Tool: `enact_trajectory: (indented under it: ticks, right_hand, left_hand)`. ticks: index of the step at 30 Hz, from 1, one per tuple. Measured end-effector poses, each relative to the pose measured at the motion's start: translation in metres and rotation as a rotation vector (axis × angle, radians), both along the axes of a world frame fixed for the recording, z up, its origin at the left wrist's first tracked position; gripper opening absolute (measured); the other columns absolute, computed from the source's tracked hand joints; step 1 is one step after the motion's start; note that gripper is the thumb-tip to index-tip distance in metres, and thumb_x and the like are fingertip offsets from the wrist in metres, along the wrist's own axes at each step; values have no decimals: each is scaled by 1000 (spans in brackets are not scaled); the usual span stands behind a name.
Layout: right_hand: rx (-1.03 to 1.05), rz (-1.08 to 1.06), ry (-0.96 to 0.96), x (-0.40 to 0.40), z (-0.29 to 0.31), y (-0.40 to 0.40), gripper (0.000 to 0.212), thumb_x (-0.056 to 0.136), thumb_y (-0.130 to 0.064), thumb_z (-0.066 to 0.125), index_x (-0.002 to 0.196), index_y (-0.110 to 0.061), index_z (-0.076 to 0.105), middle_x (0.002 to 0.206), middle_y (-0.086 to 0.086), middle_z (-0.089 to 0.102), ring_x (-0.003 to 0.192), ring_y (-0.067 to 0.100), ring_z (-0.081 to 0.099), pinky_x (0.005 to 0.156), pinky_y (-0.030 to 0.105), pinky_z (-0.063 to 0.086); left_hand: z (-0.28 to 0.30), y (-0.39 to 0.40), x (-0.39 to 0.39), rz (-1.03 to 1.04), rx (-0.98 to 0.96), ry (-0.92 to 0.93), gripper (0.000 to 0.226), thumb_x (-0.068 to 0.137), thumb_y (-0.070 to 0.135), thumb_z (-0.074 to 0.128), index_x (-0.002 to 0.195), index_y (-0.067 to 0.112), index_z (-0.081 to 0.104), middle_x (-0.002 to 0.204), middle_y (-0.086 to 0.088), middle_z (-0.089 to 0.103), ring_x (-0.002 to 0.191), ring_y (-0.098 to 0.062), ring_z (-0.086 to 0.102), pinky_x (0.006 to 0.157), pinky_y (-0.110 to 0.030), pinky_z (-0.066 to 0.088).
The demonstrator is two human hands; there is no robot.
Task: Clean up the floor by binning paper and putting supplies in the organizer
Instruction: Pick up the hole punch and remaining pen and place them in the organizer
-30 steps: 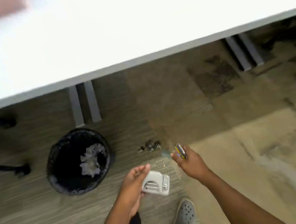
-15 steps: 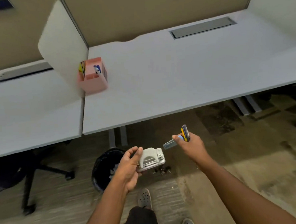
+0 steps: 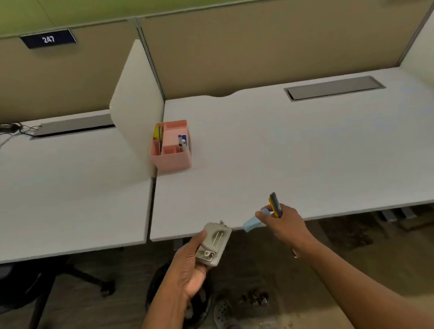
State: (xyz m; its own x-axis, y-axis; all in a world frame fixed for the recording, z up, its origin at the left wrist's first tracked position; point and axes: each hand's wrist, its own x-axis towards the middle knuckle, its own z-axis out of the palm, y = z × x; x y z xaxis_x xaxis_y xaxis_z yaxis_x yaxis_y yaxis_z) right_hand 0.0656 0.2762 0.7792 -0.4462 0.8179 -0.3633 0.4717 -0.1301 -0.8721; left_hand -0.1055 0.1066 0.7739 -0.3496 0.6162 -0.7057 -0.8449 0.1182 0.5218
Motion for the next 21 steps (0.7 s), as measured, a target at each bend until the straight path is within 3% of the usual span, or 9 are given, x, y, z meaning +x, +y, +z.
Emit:
enact_trajectory:
  ticks: [7, 11, 17, 21]
  right_hand:
    - [151, 41, -13, -86, 14, 38, 20, 86, -49, 64, 96, -32, 67, 70, -4, 62, 59, 10, 53, 57, 25, 43]
    - [169, 59, 8, -120, 17, 53, 14, 87, -48, 64, 94, -36, 66, 68, -5, 60, 55, 8, 50, 53, 23, 42]
    - [201, 129, 16, -180, 23, 81, 19, 86, -47, 66, 90, -29, 67, 68, -7, 61, 59, 7, 54, 55, 21, 42]
    - [280, 220, -10, -218, 26, 110, 20, 87, -49, 63, 90, -29, 64, 69, -8, 61, 61, 6, 55, 55, 19, 41]
  left_hand:
    - [31, 47, -87, 38, 75, 70, 37, 81, 14, 62, 116, 0, 64, 104, -18, 70, 92, -26, 64, 80, -36, 49]
    - [37, 61, -123, 106, 71, 137, 24, 86, 15, 58, 106, 5, 65, 96, -16, 69, 79, -24, 64, 68, -33, 49]
    - [25, 68, -157, 251, 35, 124, 27, 86, 16, 61, 111, 6, 62, 106, -20, 68, 91, -31, 63, 78, -41, 51]
    - [13, 80, -175, 348, -60, 178, 24, 87, 20, 62, 108, 10, 64, 100, -15, 68, 84, -27, 63, 67, -36, 51]
